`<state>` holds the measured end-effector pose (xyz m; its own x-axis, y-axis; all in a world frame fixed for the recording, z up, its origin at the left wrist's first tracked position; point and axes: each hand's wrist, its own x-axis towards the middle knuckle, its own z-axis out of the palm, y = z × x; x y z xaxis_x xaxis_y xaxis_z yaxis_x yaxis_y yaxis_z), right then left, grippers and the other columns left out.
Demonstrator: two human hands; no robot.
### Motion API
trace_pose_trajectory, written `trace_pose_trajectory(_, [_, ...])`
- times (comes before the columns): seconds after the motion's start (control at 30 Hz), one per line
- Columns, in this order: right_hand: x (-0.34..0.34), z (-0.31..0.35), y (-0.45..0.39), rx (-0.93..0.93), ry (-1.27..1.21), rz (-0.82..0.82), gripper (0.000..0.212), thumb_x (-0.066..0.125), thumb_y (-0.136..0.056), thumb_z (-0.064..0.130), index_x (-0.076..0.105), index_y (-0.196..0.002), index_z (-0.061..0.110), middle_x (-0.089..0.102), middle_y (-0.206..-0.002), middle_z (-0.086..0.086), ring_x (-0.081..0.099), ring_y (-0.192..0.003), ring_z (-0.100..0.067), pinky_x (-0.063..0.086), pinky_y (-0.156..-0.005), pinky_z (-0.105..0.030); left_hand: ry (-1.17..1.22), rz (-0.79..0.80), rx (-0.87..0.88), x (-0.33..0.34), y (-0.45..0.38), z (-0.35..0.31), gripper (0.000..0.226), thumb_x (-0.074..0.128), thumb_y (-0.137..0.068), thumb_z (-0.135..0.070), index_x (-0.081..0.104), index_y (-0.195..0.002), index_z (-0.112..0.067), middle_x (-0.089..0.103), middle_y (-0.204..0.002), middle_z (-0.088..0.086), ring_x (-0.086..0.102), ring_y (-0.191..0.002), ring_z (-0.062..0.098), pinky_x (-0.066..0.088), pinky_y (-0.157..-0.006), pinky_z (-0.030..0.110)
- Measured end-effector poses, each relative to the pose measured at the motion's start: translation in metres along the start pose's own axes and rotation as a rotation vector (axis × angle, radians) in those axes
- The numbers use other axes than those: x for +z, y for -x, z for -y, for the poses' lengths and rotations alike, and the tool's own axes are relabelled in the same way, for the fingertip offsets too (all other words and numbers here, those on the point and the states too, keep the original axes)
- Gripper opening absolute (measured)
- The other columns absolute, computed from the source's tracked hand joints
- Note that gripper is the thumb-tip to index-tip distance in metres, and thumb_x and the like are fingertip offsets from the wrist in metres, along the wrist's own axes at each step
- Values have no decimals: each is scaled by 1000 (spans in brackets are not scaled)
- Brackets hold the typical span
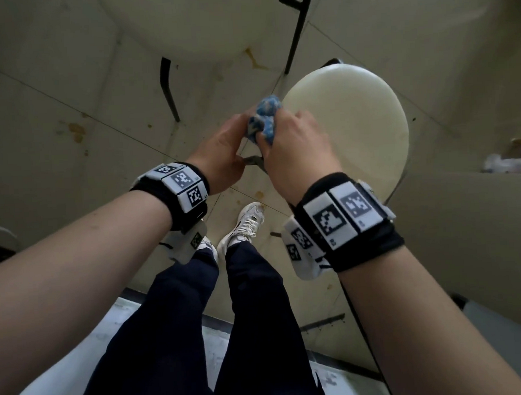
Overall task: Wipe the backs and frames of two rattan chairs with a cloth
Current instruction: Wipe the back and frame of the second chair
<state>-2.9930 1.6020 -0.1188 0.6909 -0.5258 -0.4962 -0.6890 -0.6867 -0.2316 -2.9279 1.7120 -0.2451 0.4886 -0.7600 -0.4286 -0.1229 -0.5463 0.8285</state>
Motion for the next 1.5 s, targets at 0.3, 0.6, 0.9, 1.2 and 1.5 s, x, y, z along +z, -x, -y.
trace_pose_trajectory(0.3, [5,-45,82,-43,61,-8,29,53,-93,45,51,-102,18,49,-79,4,42,-62,-18,20,-48,-20,-24,11,68,-5,0,-3,109,47,-70,20,23,-141,-60,43,-149,2,52,-129,25,52,-95,53])
trace_pose_trajectory(0.6, [7,-28,64,25,235,-22,34,50,-94,51,41,-88,18,36,-64,5,41,-53,-16,19,-43,-26,25,-65,84,3,0,-5,101,53,-75,17,26,-140,-55,47,-144,2,57,-123,22,55,-90,47])
trace_pose_trajectory(0.9, [5,-1,9,19,157,-61,29,43,-98,43,58,-105,20,48,-81,1,62,-81,-28,48,-65,-38,-21,-83,6,7,-1,-2,82,49,-80,8,29,-150,-32,52,-140,5,57,-119,20,53,-93,37])
trace_pose_trajectory(1.2, [2,-6,13,-134,48,-35,32,40,-99,25,45,-131,28,56,-104,-4,58,-90,-27,46,-71,-38,-258,-83,-93,-2,2,-7,71,51,-86,-7,27,-150,-28,52,-143,5,57,-122,27,50,-100,45])
trace_pose_trajectory(1.5, [8,-71,106,-341,180,31,74,50,-94,19,10,-154,36,51,-115,-7,58,-74,-27,52,-65,-40,-216,-162,-11,4,32,-27,90,58,-87,-8,13,-156,-42,33,-160,1,43,-140,22,43,-110,42])
